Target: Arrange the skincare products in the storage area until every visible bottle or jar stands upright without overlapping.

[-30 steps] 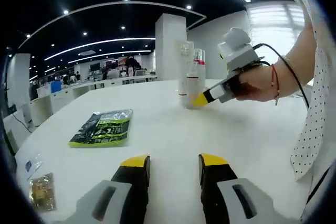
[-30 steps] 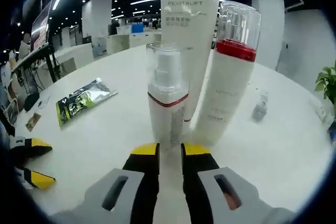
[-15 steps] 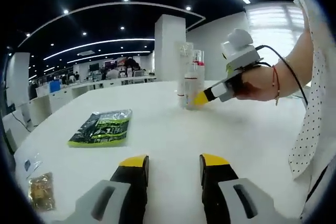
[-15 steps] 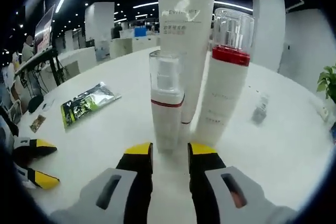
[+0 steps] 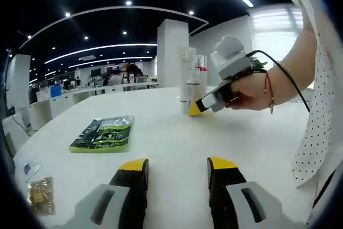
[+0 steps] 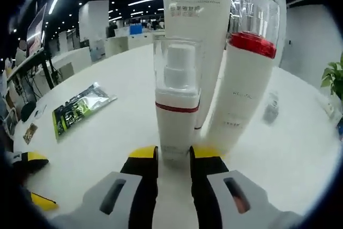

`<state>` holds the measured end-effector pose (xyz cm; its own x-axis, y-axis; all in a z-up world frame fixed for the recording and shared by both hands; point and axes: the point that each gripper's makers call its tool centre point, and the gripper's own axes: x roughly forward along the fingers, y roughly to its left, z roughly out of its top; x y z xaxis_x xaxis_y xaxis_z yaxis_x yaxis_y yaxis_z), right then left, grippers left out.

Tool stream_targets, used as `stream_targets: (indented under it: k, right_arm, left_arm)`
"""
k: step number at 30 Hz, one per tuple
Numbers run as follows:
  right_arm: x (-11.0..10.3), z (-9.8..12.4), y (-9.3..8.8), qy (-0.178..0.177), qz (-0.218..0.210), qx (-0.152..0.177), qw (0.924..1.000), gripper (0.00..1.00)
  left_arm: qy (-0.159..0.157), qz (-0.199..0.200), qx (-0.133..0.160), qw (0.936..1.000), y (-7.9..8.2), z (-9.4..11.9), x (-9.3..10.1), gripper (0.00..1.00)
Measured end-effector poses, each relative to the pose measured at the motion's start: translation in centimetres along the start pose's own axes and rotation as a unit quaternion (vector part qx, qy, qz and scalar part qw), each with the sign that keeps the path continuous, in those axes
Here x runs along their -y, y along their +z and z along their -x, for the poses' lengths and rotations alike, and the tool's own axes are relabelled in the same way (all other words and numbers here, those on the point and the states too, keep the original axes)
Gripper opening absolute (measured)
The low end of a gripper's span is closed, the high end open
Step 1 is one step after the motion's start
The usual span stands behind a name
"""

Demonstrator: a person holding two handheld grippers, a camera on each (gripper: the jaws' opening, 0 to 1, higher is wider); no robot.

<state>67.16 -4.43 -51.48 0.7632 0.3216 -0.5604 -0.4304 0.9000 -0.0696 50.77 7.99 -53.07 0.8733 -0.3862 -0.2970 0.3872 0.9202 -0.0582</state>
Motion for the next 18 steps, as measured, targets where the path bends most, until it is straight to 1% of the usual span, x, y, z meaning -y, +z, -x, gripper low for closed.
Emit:
stream_targets:
  k: [2,7,12,18]
  right_arm:
    - [0.02,-0.06,-0.05,-0.004,0.004,-0.002,1.0,0.2]
    - [0.02,-0.03,-0.03,-0.009,0.006,-0.004,0.9999,0.2]
    - [0.22,0.13,-0.22,-0.016,-0.001,-0.008,0.9998,0.19]
    - [0.92,0.35,-0.48,-0.03,-0.008,-0.013,0.9994,0.19]
  left_arm:
    - [-0.001,-0.001,0.003,1.0,-0.01,0.03,0.09,0.45]
    - [-0.003,-0.002,0.005,1.0,-0.03,-0.05,0.03,0.45]
    - [-0.005,-0.003,0.007,1.0,-0.13,0.11,0.28,0.45]
    - [-0.002,-0.002,0.009,1.0,-0.18,0.09,0.18,0.45]
